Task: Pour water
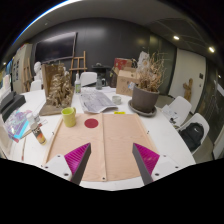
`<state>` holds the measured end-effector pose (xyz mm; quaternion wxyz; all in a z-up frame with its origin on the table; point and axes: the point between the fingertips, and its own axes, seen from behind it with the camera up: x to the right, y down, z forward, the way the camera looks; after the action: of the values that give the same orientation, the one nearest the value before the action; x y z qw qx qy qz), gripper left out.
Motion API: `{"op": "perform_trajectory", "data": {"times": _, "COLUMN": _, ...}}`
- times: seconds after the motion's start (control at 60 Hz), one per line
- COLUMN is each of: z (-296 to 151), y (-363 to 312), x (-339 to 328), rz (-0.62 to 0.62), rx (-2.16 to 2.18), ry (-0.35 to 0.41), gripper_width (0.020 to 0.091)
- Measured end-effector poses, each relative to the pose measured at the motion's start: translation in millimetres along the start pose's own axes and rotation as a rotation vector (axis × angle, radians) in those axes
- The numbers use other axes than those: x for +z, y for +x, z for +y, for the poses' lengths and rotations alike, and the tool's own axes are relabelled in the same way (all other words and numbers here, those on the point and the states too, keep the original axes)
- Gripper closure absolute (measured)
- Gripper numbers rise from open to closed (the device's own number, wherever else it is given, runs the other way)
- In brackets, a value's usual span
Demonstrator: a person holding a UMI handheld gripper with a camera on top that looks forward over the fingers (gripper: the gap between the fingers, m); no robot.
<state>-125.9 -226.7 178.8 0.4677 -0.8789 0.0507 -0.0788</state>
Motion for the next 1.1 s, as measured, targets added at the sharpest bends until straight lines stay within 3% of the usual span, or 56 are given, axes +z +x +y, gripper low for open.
{"op": "perform_trajectory", "data": {"times": 0.15, "z": 9.0, "y": -56.0, "x": 1.9, "rz": -0.116, "rx": -0.025, "ry": 0.000, "gripper_width": 0.0247}}
{"op": "perform_trajectory", "data": {"times": 0.45, "z": 31.6, "y": -248.0, "x": 6.2, "rz": -0.382, "rx": -0.092, "ry": 0.025, "gripper_width": 0.0247}}
{"op": "perform_trajectory", "data": {"times": 0.8, "z": 18.0, "y": -383.7, "x": 107.0, "rz": -0.325, "rx": -0.045, "ry": 0.110, "gripper_width": 0.0256}}
{"op": "perform_trajectory", "data": {"times": 0.933, "z": 13.4, "y": -398.4, "x": 139.2, "rz": -0.279, "rx": -0.016, "ry": 0.143, "gripper_width": 0.0345}}
{"op": "perform_trajectory", "data": {"times": 0.983, "z": 12.4, "y": -400.8, "x": 146.6, "rz": -0.275, "rx": -0.007, "ry": 0.151, "gripper_width": 0.0428}}
{"op": "perform_trajectory", "data": {"times": 1.067, "z": 12.8, "y": -399.7, "x": 155.3, "rz": -0.251, "rx": -0.003, "ry": 0.156, "gripper_width": 0.0665}}
{"op": "perform_trajectory", "data": {"times": 1.1, "z": 10.5, "y": -398.7, "x": 157.2, "rz": -0.245, "rx": -0.002, "ry": 0.164, "gripper_width": 0.0666}}
